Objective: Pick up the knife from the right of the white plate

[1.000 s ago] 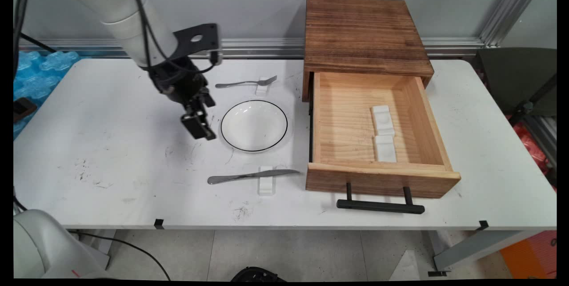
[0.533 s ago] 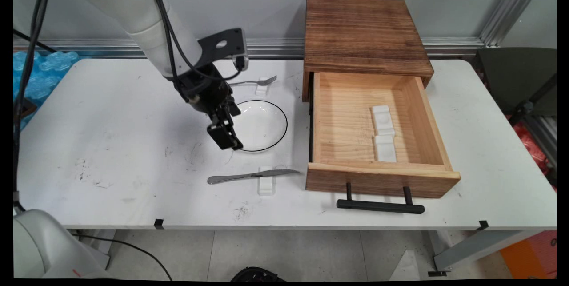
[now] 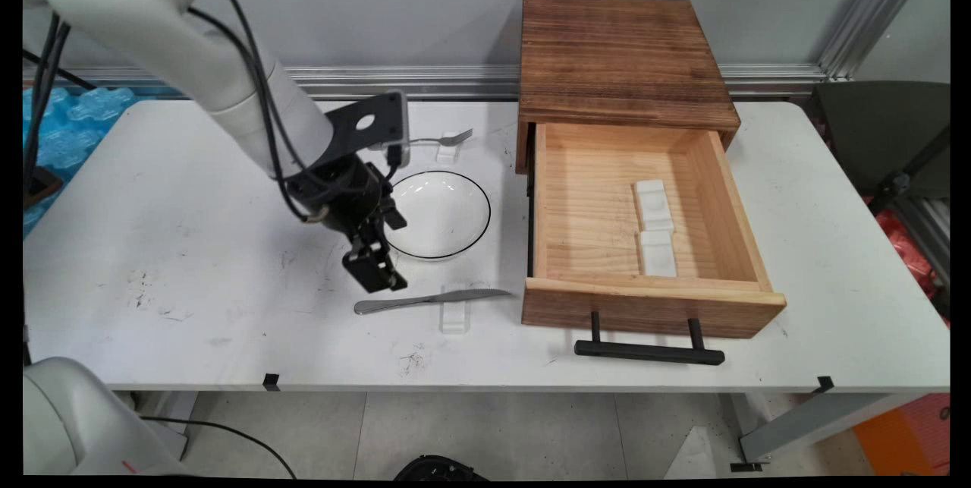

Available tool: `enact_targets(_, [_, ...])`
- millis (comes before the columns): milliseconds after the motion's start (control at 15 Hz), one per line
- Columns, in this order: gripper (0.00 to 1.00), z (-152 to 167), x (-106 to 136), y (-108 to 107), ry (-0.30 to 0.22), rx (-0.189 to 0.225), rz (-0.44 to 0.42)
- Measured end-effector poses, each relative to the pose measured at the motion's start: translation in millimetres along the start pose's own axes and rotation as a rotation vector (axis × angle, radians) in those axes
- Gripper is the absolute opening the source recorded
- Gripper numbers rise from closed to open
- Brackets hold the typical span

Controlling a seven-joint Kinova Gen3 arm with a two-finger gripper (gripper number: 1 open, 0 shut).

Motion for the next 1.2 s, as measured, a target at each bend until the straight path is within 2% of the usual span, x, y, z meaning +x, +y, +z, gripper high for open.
enact_targets(533, [1.0,32,-28,2,0.007,-0.007,0.108])
enact_targets(1200, [1.0,74,-29,4,0.051,0.003,0.104])
